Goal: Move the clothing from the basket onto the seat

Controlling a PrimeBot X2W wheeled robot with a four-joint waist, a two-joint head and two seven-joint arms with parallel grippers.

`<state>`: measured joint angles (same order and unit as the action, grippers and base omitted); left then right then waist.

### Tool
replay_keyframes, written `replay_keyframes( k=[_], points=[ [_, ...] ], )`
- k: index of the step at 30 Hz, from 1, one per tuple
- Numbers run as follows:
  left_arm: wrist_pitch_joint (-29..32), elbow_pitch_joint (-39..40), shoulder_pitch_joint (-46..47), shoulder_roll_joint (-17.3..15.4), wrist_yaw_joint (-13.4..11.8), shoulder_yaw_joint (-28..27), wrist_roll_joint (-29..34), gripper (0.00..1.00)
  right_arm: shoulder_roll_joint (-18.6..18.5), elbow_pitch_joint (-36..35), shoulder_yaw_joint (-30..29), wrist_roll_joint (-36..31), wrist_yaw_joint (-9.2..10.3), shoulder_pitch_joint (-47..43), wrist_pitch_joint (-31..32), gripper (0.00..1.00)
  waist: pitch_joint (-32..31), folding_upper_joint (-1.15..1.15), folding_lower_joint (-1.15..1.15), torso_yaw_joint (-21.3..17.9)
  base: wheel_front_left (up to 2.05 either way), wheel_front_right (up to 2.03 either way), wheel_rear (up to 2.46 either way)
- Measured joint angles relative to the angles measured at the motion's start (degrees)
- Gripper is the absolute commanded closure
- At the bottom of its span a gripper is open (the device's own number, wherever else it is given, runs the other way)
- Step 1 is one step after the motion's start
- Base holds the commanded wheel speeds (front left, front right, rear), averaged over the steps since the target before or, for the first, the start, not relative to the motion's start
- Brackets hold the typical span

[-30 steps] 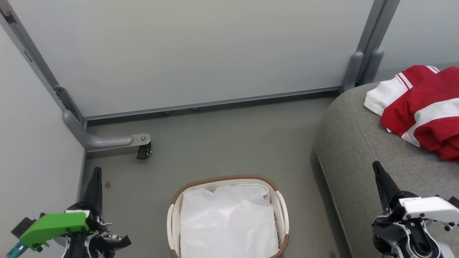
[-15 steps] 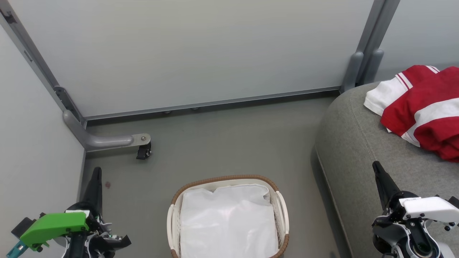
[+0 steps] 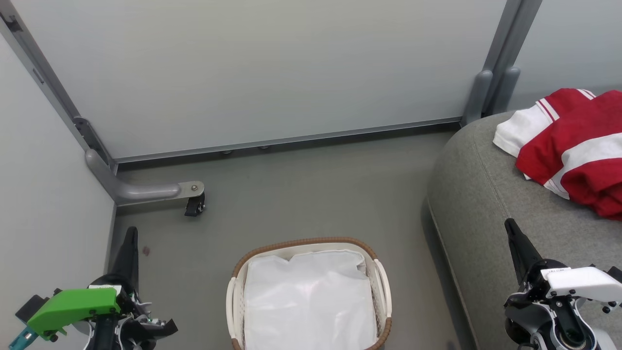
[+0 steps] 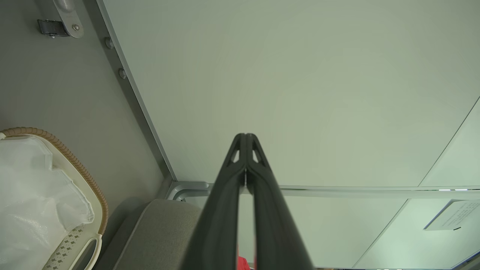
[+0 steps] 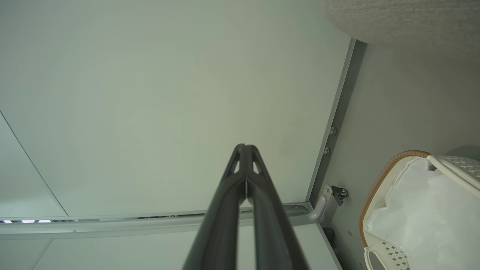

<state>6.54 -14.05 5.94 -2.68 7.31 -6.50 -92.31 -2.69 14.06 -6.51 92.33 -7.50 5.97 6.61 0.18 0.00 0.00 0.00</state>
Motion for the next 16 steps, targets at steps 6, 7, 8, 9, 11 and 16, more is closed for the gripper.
replay_keyframes(
  k=[6,7,8,9,11,16],
  points=[
    [0.0,0.0,0.0,0.0,0.0,0.0,0.0,1.0,0.0,0.0,0.0,0.0,0.0,0.0,0.0,1.0,0.0,0.0,0.0,0.0,0.0,0.0,0.0],
    [0.0,0.0,0.0,0.0,0.0,0.0,0.0,1.0,0.0,0.0,0.0,0.0,0.0,0.0,0.0,1.0,0.0,0.0,0.0,0.0,0.0,0.0,0.0],
    [0.0,0.0,0.0,0.0,0.0,0.0,0.0,1.0,0.0,0.0,0.0,0.0,0.0,0.0,0.0,1.0,0.0,0.0,0.0,0.0,0.0,0.0,0.0],
    [0.0,0.0,0.0,0.0,0.0,0.0,0.0,1.0,0.0,0.0,0.0,0.0,0.0,0.0,0.0,1.0,0.0,0.0,0.0,0.0,0.0,0.0,0.0],
    [0.0,0.0,0.0,0.0,0.0,0.0,0.0,1.0,0.0,0.0,0.0,0.0,0.0,0.0,0.0,1.0,0.0,0.0,0.0,0.0,0.0,0.0,0.0],
    [0.0,0.0,0.0,0.0,0.0,0.0,0.0,1.0,0.0,0.0,0.0,0.0,-0.01,0.0,0.0,1.0,0.0,0.0,0.0,0.0,0.0,0.0,0.0]
  ],
)
